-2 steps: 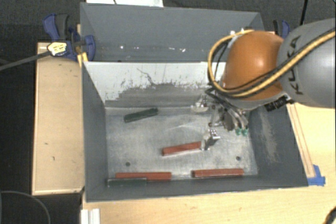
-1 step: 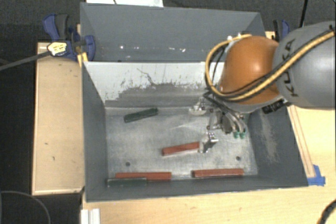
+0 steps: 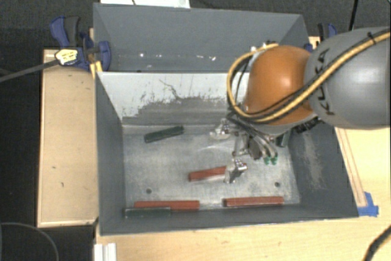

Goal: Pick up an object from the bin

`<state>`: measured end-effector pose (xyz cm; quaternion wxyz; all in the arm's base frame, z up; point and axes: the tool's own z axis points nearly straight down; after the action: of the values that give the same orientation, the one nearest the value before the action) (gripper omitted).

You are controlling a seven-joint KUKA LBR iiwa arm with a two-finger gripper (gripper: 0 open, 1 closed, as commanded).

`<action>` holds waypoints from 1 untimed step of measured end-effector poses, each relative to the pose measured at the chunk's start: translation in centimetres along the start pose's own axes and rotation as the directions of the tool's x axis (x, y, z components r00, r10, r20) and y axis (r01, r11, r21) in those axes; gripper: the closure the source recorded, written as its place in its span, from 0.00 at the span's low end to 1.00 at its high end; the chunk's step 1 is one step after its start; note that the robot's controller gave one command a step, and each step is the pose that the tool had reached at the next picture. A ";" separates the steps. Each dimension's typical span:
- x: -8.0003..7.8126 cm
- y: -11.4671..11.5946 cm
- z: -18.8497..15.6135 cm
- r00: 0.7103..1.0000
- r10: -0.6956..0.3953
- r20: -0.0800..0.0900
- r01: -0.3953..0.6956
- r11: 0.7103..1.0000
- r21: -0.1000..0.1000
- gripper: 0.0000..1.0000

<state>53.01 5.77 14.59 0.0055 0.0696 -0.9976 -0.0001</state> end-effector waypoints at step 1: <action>-1.9 -0.3 7.1 0.969 -0.247 0.013 0.247 0.969 0.004 1.00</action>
Offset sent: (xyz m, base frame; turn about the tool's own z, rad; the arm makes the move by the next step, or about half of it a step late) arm 0.0000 0.0000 0.0000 0.0000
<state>54.90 5.73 7.46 -0.0014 0.1932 -0.9812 0.0000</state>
